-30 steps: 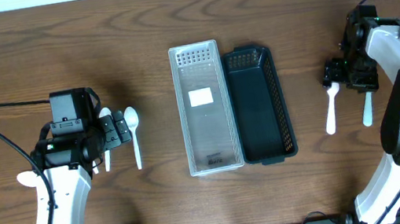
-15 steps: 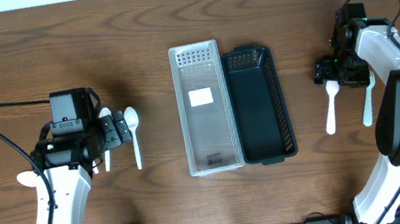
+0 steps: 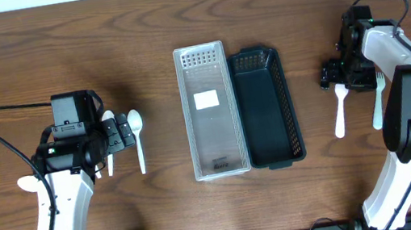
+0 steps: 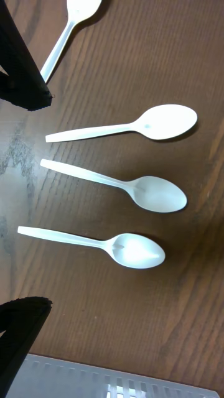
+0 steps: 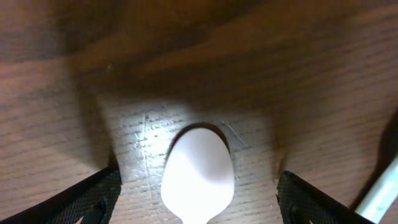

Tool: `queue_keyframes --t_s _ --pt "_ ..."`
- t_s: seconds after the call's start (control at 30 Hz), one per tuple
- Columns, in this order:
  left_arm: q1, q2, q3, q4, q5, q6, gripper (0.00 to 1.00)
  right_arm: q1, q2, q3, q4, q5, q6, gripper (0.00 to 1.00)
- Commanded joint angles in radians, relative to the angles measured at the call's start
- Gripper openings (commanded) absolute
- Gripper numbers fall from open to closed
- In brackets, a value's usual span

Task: Pack container
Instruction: 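Move the right gripper over the white spoon on the right and grasp it, then carry the spoon with the right gripper into the black basket and release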

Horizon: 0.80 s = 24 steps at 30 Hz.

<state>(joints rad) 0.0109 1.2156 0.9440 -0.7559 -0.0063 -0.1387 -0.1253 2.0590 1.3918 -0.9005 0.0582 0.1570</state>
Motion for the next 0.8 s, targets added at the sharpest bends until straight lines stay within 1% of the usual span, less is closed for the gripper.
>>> queue_keyframes --t_s 0.0,0.07,0.23,0.37,0.47,0.5,0.57,0.67,0.77 --pt "-0.004 0.0 0.023 -0.003 -0.005 -0.013 0.98 0.008 0.047 -0.003 0.003 0.013 0.014 0.84" --pt "-0.004 0.0 0.023 -0.003 -0.005 -0.013 0.98 0.008 0.047 -0.003 0.0 0.013 0.014 0.83" --pt "-0.004 0.0 0.023 -0.003 -0.005 -0.013 0.98 0.008 0.047 -0.003 -0.005 0.013 0.014 0.72" --pt "-0.004 0.0 0.023 -0.003 -0.005 -0.013 0.98 0.008 0.047 -0.003 -0.008 0.013 0.014 0.61" --pt "-0.004 0.0 0.023 -0.003 -0.005 -0.013 0.98 0.008 0.047 -0.003 -0.008 0.012 0.014 0.48" --pt "-0.004 0.0 0.023 -0.003 -0.005 -0.013 0.98 0.008 0.047 -0.003 -0.008 0.012 0.014 0.45" --pt "-0.004 0.0 0.023 -0.003 -0.005 -0.013 0.98 0.008 0.047 -0.003 -0.008 0.012 0.014 0.44" --pt "-0.004 0.0 0.023 -0.003 -0.005 -0.013 0.98 0.008 0.047 -0.003 -0.008 0.012 0.014 0.38" --pt "-0.004 0.0 0.023 -0.003 -0.005 -0.013 0.98 0.008 0.047 -0.003 -0.008 0.012 0.014 0.36"
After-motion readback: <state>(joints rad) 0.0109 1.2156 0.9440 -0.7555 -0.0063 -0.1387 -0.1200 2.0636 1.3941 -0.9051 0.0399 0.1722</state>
